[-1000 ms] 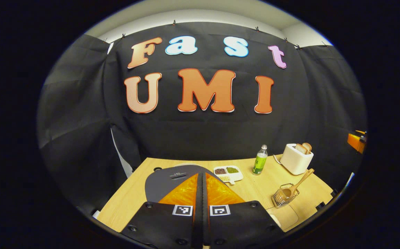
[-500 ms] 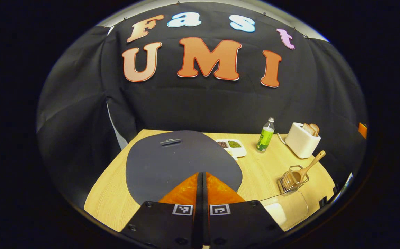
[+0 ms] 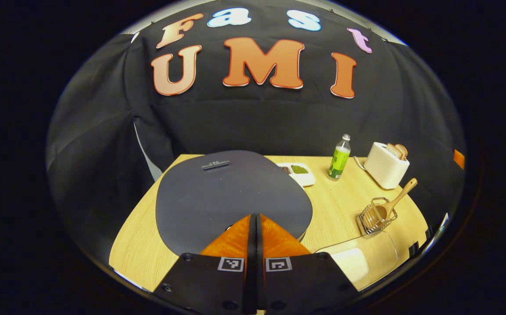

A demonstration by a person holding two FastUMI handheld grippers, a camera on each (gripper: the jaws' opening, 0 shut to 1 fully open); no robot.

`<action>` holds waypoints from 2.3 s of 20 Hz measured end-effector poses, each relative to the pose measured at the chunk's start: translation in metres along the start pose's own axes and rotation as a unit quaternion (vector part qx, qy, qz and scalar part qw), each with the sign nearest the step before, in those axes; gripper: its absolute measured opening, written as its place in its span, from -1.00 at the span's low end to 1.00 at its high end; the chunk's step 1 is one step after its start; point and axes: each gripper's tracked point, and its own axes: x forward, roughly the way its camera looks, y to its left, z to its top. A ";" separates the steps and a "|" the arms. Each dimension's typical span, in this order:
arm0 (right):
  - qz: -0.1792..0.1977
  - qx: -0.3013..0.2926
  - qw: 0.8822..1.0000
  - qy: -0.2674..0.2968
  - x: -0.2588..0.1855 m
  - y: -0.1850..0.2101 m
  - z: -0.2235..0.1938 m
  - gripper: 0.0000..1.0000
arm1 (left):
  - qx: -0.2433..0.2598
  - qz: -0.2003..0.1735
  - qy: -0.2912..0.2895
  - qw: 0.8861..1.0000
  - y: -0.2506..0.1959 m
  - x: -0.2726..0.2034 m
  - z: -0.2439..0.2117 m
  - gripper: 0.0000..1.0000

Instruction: Close the left gripper, press the button to open the rice cooker; take a wooden spoon from the chopstick holder with the right hand, scoop a spoonful of rice and pour it into the rice cooker, then put the wooden spoon back into the chopstick holder.

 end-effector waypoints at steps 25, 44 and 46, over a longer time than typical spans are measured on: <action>0.084 0.155 0.979 0.107 0.103 0.070 -0.113 0.89 | -0.034 0.064 -0.233 0.970 0.018 -0.176 0.193 0.10; 0.151 0.255 0.943 0.149 0.114 0.132 -0.104 -0.78 | -0.063 0.128 -0.200 0.969 0.110 -0.183 0.152 0.87; 0.150 0.239 0.950 0.130 0.102 0.130 -0.078 -0.79 | -0.064 0.122 -0.205 0.969 0.114 -0.186 0.153 0.85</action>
